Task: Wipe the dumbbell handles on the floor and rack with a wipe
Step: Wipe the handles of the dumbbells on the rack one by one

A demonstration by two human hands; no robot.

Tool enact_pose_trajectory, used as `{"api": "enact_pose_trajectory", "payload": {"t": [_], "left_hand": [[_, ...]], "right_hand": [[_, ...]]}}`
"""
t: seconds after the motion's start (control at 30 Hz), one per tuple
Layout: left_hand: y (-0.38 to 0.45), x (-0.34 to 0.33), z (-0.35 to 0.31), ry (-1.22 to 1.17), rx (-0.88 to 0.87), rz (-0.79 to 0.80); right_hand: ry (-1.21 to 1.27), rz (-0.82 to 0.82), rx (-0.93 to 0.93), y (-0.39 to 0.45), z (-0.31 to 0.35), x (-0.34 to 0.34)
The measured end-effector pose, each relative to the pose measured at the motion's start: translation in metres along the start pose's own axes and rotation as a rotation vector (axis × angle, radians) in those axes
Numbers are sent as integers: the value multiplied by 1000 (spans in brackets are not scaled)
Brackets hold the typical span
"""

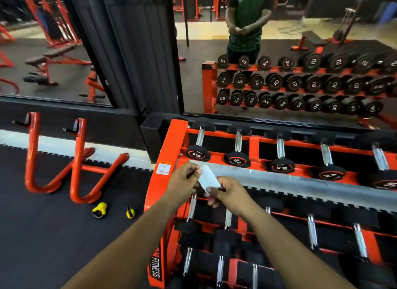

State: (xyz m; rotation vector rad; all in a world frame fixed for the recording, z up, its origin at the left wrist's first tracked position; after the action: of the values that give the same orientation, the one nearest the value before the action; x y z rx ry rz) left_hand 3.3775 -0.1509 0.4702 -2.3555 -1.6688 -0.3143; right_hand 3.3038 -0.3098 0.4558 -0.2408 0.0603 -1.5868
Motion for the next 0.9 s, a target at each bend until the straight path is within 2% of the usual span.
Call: {"api": "enact_pose_trajectory", "payload": {"t": [0.13, 0.23, 0.33, 0.43, 0.57, 0.7, 0.83, 0.9], "left_hand": [[27, -17, 3, 87, 34, -26], [43, -21, 9, 159, 28, 39], [59, -23, 10, 176, 26, 71], [76, -25, 10, 62, 89, -7], [96, -33, 28, -101, 213, 43], [128, -28, 50, -233, 278, -28], [159, -23, 73, -214, 283, -6], [176, -21, 86, -89, 190, -39]], "right_hand": [[-23, 93, -20, 22, -13, 34], [53, 16, -1, 47, -11, 51], [10, 22, 8, 73, -5, 53], [28, -76, 8, 98, -7, 51], [133, -201, -26, 126, -10, 48], [192, -296, -95, 155, -15, 41], [314, -298, -228, 188, -27, 34], [375, -243, -258, 204, -32, 33]]}}
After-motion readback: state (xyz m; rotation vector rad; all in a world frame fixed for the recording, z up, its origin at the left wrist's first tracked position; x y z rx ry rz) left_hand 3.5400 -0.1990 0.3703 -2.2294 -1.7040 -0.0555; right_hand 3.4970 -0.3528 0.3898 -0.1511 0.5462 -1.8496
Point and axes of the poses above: each hand's wrist, its own y-axis towards the middle knuckle, its own x-axis out of the back of the hand, z = x × y, the point moved 1 cm from there along y, towards the middle knuckle, and after that the axes turned 2 degrees about y, right-handed, at the moved point
